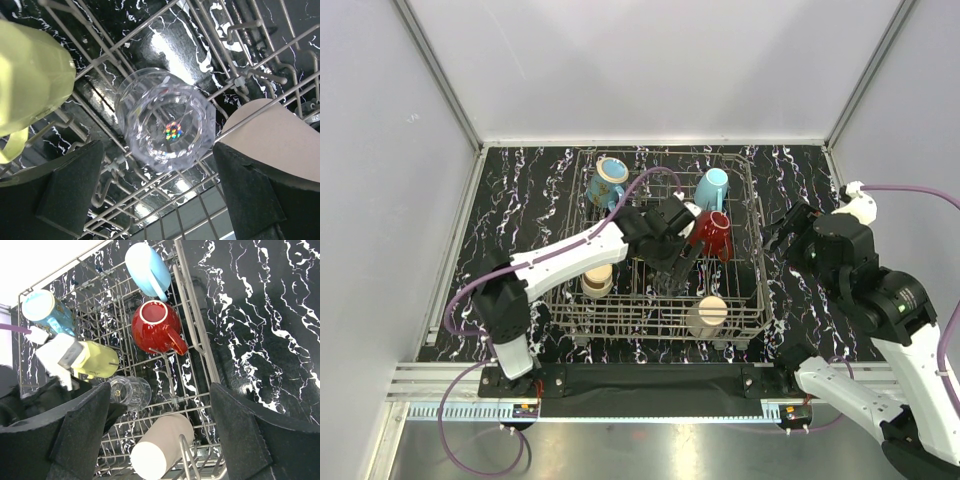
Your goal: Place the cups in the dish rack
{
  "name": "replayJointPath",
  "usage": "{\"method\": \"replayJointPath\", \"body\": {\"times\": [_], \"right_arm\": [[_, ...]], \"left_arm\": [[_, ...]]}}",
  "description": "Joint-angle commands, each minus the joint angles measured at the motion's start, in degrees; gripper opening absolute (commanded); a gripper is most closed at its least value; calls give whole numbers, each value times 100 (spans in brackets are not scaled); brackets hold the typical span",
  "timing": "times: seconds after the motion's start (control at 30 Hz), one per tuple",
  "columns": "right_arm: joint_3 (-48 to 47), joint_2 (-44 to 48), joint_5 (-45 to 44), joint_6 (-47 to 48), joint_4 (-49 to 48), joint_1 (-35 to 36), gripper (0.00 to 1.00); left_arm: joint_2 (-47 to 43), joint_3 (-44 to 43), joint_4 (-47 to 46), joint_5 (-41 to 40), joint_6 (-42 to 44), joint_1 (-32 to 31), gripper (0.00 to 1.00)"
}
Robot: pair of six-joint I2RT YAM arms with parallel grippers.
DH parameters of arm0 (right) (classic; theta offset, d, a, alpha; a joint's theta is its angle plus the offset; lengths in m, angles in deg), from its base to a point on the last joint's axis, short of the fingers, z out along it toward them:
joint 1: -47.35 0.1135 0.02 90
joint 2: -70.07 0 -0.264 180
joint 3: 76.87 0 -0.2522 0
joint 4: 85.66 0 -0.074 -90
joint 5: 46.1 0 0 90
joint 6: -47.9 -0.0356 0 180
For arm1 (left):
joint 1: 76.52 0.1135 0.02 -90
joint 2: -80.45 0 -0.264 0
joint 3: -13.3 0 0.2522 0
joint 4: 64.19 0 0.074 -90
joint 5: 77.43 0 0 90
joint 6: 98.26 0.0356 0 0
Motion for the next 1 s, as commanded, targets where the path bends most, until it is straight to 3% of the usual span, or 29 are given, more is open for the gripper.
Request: {"method": "replayJointPath", "body": {"times": [0.0,0.33,0.4,0.67,0.97], "right_arm": [[48,-50,73,3,-212,3,87],[277,-129,686,179,-484,-6,91],[434,-233,880,214,-554,3,100],[1023,-384,1716,-22,-835,11,100],[2358,960,1901,-50,-2004,3,100]], "left_arm": [[-695,76,-424,-178,63,-9,99],[-3454,1280,-1918,-907,-209,0,99],[-4076,1666,-2270,-969,-262,18,99],[-6274,3564,-3842,-812,-631,44,99],[-7497,4637,-4229,-197,-799,44,99]]}}
